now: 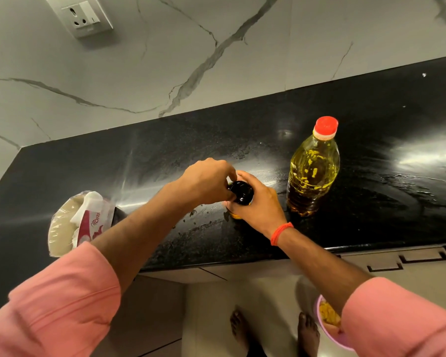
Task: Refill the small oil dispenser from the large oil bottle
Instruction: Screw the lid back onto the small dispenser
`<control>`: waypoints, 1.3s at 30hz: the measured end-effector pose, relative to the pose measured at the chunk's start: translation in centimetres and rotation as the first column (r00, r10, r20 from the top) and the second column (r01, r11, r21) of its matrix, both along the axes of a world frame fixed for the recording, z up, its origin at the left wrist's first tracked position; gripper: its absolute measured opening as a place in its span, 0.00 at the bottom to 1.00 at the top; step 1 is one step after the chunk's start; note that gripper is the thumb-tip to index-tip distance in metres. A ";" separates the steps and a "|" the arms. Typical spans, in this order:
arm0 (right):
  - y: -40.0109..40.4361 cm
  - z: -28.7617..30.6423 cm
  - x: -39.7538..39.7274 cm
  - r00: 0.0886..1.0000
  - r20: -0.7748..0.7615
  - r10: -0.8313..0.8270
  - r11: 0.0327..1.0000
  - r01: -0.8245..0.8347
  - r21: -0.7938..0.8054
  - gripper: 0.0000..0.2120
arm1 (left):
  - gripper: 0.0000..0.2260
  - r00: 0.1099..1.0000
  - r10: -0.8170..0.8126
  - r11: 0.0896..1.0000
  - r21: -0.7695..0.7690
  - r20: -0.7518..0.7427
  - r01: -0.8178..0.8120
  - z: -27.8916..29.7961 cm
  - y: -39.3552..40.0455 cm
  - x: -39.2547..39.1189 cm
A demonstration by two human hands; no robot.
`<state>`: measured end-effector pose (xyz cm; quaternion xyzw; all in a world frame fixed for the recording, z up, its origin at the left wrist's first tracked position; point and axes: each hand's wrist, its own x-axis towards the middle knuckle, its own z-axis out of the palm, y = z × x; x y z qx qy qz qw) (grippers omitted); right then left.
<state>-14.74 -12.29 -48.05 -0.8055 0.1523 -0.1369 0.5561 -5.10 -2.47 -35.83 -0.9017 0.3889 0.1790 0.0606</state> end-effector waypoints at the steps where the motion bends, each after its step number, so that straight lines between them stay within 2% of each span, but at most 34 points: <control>1: 0.0 0.1 0.1 1.000 -0.003 -0.011 1.000 0.011 -0.017 0.35 | 0.20 1.000 0.014 1.000 -0.012 -0.021 -0.014 0.0 0.1 0.1; 8: 0.1 0.5 1.1 1.000 -0.023 -0.010 0.996 0.008 -0.093 0.38 | 0.14 0.996 0.066 0.997 -0.038 -0.056 -0.068 -0.4 0.8 0.9; 15: 0.0 0.4 1.6 0.999 -0.050 0.011 0.994 -0.017 -0.112 0.36 | 0.14 0.992 0.087 0.996 0.022 -0.094 -0.085 -0.8 1.1 1.1; 22: -0.2 0.4 1.7 0.997 -0.018 0.081 0.993 -0.082 -0.090 0.30 | 0.22 0.989 0.092 0.994 -0.045 -0.119 -0.097 -1.1 1.1 0.6; 26: -0.2 -0.1 1.7 0.995 -0.008 0.099 0.995 -0.099 -0.032 0.34 | 0.25 0.987 0.108 0.990 -0.076 -0.122 -0.117 -1.3 0.8 0.3; 31: 0.1 -1.6 1.0 0.997 -0.043 0.057 0.998 -0.056 0.026 0.42 | 0.32 0.999 0.039 0.998 -0.055 0.012 -0.038 -1.6 0.2 -0.2; 35: 0.0 -3.0 0.4 0.997 -0.067 0.030 0.999 -0.027 0.048 0.35 | 0.33 0.995 -0.059 0.998 0.042 0.084 0.056 -1.9 -0.4 -0.4; 39: -0.2 -3.6 0.4 0.995 -0.100 0.026 0.999 -0.022 0.037 0.26 | 0.24 0.988 -0.131 0.991 0.023 0.081 0.130 -1.7 -0.7 -0.4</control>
